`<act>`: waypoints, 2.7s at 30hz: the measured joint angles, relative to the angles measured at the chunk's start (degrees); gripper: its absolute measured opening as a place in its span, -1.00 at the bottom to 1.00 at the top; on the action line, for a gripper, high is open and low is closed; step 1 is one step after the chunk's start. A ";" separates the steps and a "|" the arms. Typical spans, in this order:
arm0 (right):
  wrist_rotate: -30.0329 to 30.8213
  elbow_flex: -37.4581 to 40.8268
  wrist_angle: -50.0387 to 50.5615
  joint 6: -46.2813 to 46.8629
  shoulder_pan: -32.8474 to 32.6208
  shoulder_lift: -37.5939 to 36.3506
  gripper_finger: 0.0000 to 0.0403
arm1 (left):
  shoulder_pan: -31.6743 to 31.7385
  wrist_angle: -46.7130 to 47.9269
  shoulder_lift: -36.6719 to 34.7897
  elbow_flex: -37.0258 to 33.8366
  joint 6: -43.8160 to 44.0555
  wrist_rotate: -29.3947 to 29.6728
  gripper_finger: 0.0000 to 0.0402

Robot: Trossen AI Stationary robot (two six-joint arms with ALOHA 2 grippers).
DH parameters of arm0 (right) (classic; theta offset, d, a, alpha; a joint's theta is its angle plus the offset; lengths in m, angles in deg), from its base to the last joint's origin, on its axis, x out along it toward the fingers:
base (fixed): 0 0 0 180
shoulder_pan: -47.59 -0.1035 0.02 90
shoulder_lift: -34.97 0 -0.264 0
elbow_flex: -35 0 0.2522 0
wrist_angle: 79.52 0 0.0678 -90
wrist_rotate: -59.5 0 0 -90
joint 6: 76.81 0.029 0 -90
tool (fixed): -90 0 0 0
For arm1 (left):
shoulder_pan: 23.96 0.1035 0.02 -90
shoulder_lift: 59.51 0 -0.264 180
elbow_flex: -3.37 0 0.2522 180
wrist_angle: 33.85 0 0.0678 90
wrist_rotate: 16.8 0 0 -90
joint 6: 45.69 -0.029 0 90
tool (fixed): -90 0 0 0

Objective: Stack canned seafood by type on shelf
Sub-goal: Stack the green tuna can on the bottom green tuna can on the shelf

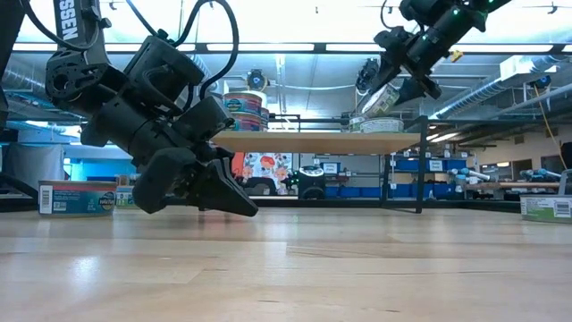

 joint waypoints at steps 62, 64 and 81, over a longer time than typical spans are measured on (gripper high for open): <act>-6.81 -3.29 -0.91 9.10 2.03 -1.21 -0.25 | 0.02 -0.28 0.00 0.02 1.09 0.00 -0.98; -7.89 -3.29 -0.18 10.11 2.64 -1.29 -0.24 | 0.00 -0.15 0.00 0.02 1.09 0.00 -0.98; -9.00 -1.98 -1.30 10.57 3.06 0.22 -0.23 | 0.00 -0.22 0.00 0.02 1.09 0.00 -0.98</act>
